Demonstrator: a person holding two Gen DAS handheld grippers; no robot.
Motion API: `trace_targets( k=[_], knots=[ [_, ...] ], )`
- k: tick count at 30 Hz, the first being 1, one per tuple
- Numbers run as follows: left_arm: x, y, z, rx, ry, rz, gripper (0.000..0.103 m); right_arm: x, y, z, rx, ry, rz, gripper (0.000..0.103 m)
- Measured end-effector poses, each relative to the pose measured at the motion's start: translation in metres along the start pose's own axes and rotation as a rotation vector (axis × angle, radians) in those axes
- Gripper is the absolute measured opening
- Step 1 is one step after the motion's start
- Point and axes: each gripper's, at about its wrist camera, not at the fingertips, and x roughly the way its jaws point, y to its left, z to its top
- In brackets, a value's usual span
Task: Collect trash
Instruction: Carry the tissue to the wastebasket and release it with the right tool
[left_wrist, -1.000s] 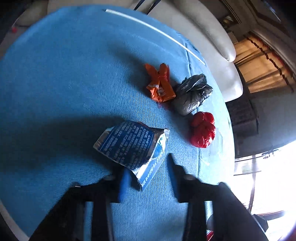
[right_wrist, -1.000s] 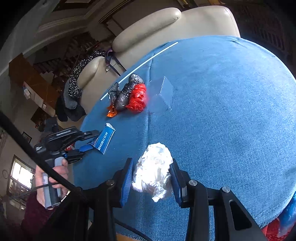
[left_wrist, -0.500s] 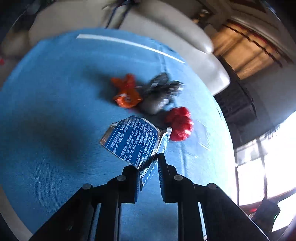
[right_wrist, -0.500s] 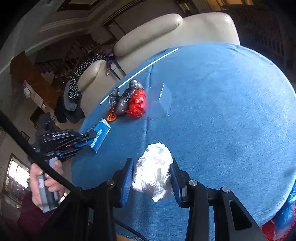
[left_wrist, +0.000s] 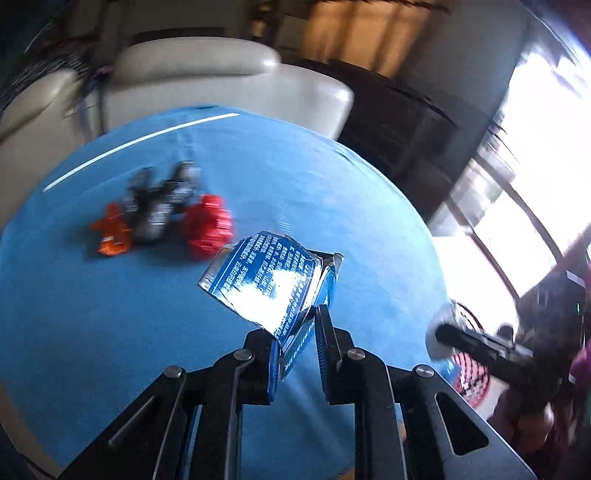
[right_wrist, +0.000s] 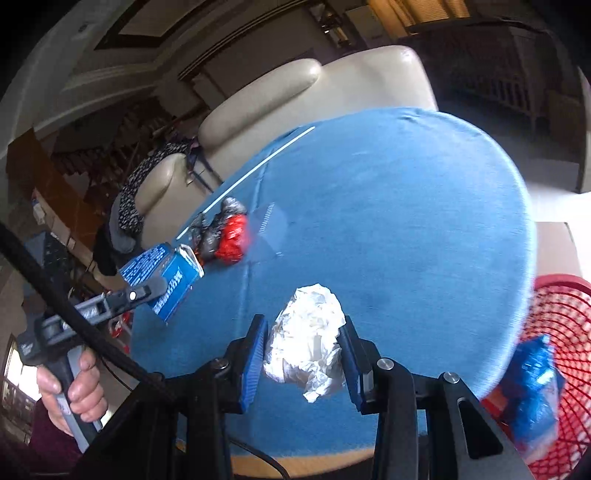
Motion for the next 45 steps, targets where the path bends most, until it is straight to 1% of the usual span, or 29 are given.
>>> trace_targets(
  k=[4, 9, 16, 18, 22, 24, 25, 26, 27, 28, 29, 30, 32, 34, 36, 39, 41, 45],
  knots=[
    [0.008, -0.039, -0.005, 0.097, 0.034, -0.044, 0.019, -0.027, -0.024, -0.004, 0.037, -0.035, -0.047, 0.041],
    [0.020, -0.086, -0.009, 0.202, 0.066, -0.097, 0.019, -0.067, -0.062, -0.011, 0.112, -0.089, -0.115, 0.041],
    [0.041, -0.156, -0.015, 0.350, 0.123, -0.163, 0.019, -0.111, -0.101, -0.020, 0.180, -0.143, -0.187, 0.041],
    [0.047, -0.179, -0.017, 0.403, 0.139, -0.192, 0.019, -0.120, -0.110, -0.023, 0.197, -0.153, -0.208, 0.042],
    [0.060, -0.208, -0.023, 0.476, 0.172, -0.236, 0.020, -0.135, -0.131, -0.029, 0.261, -0.166, -0.223, 0.046],
    [0.067, -0.224, -0.028, 0.512, 0.196, -0.250, 0.020, -0.143, -0.142, -0.033, 0.298, -0.175, -0.234, 0.051],
    [0.071, -0.231, -0.029, 0.524, 0.204, -0.250, 0.024, -0.146, -0.146, -0.035, 0.312, -0.179, -0.232, 0.052],
    [0.074, -0.234, -0.030, 0.537, 0.212, -0.252, 0.028, -0.150, -0.151, -0.037, 0.329, -0.183, -0.230, 0.057],
    [0.076, -0.239, -0.032, 0.551, 0.214, -0.255, 0.038, -0.154, -0.157, -0.038, 0.348, -0.191, -0.233, 0.059],
    [0.077, -0.242, -0.033, 0.564, 0.211, -0.250, 0.052, -0.157, -0.160, -0.038, 0.362, -0.198, -0.236, 0.061],
    [0.076, -0.244, -0.033, 0.573, 0.200, -0.242, 0.057, -0.161, -0.165, -0.039, 0.380, -0.211, -0.229, 0.061],
    [0.075, -0.245, -0.032, 0.582, 0.183, -0.235, 0.059, -0.164, -0.167, -0.040, 0.388, -0.217, -0.224, 0.061],
    [0.075, -0.238, -0.029, 0.591, 0.170, -0.221, 0.059, -0.170, -0.172, -0.040, 0.403, -0.235, -0.218, 0.061],
    [0.073, -0.225, -0.026, 0.569, 0.166, -0.200, 0.059, -0.173, -0.173, -0.040, 0.404, -0.252, -0.219, 0.061],
    [0.071, -0.209, -0.023, 0.531, 0.170, -0.177, 0.059, -0.171, -0.172, -0.038, 0.405, -0.254, -0.219, 0.061],
    [0.063, -0.176, -0.021, 0.459, 0.163, -0.126, 0.059, -0.160, -0.168, -0.035, 0.409, -0.244, -0.183, 0.061],
    [0.054, -0.152, -0.017, 0.415, 0.147, -0.087, 0.059, -0.146, -0.161, -0.029, 0.390, -0.217, -0.168, 0.061],
    [0.032, -0.100, -0.007, 0.325, 0.084, 0.001, 0.059, -0.119, -0.138, -0.018, 0.339, -0.174, -0.135, 0.061]
  ],
)
